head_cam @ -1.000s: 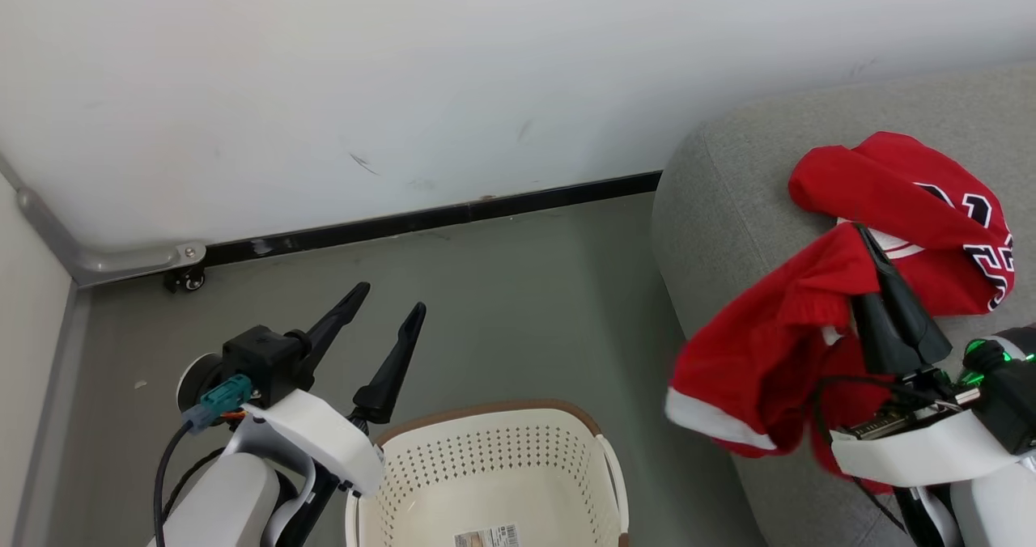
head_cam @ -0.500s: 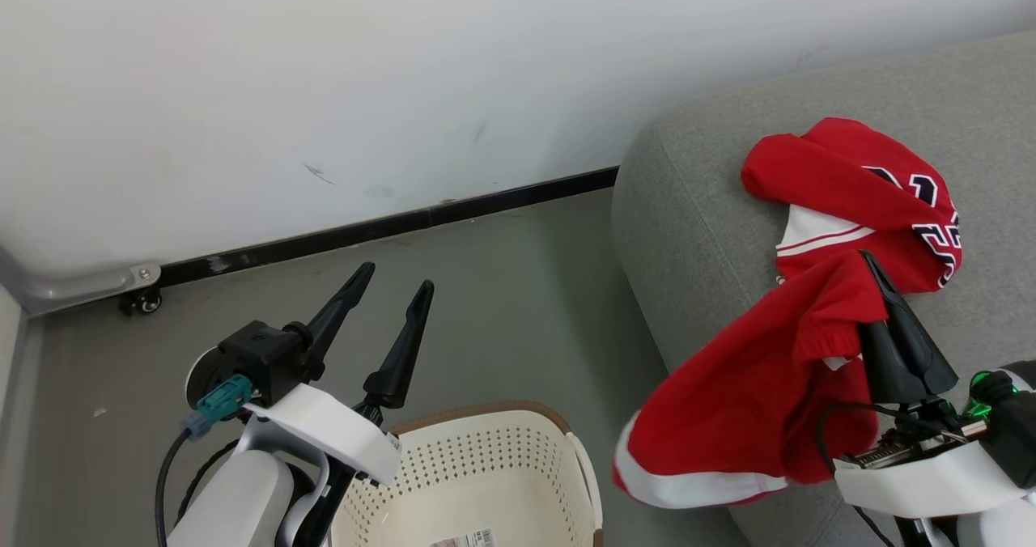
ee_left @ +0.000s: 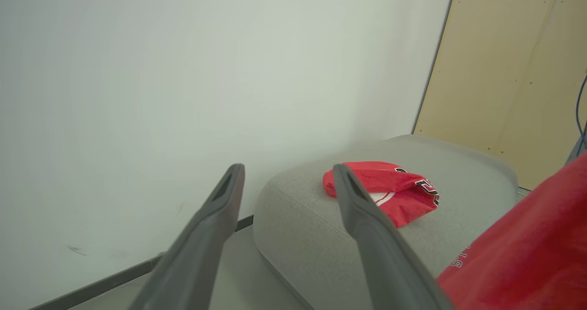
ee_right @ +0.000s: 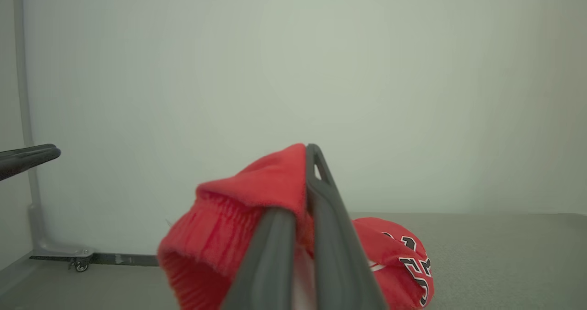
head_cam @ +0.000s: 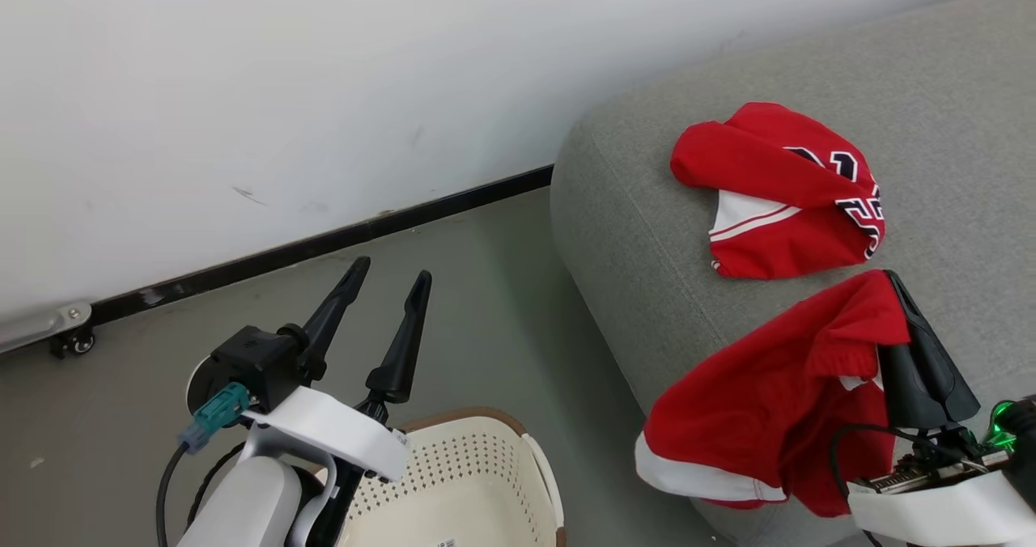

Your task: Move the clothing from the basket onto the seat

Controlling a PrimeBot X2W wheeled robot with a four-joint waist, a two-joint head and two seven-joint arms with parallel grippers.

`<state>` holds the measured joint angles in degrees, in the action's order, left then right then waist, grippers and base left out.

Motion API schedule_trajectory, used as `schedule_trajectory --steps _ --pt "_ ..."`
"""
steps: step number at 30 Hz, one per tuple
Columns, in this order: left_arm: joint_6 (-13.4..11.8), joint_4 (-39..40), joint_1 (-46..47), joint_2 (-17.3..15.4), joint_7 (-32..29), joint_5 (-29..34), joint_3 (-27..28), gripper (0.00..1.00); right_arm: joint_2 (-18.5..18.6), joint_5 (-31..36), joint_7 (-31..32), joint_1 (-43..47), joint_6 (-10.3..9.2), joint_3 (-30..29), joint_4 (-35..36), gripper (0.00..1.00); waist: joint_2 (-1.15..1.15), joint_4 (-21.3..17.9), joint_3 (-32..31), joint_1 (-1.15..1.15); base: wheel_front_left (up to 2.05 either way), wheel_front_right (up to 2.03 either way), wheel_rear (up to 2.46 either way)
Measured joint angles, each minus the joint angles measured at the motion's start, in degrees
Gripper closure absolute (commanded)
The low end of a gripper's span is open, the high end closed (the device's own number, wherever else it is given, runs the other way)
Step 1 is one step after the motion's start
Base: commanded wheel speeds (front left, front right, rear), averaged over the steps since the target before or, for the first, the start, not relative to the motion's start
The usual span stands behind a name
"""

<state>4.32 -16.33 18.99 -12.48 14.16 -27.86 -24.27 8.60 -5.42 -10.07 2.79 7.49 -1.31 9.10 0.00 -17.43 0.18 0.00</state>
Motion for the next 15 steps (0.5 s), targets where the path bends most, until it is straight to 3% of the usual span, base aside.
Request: schedule_trajectory --steps 4,15 --pt "-0.30 0.90 -0.23 0.30 0.07 0.41 1.00 0.00 -1.38 -0.16 0.24 0.75 0.00 0.07 0.98 1.00 0.00 -1.68 0.01 0.00 0.00 0.00 0.00" --pt "-1.90 3.80 -2.66 0.07 0.08 1.88 3.49 0.00 0.08 -3.64 1.76 -2.14 0.00 3.99 1.23 1.00 0.00 -5.40 0.38 0.00 0.00 0.00 0.00"
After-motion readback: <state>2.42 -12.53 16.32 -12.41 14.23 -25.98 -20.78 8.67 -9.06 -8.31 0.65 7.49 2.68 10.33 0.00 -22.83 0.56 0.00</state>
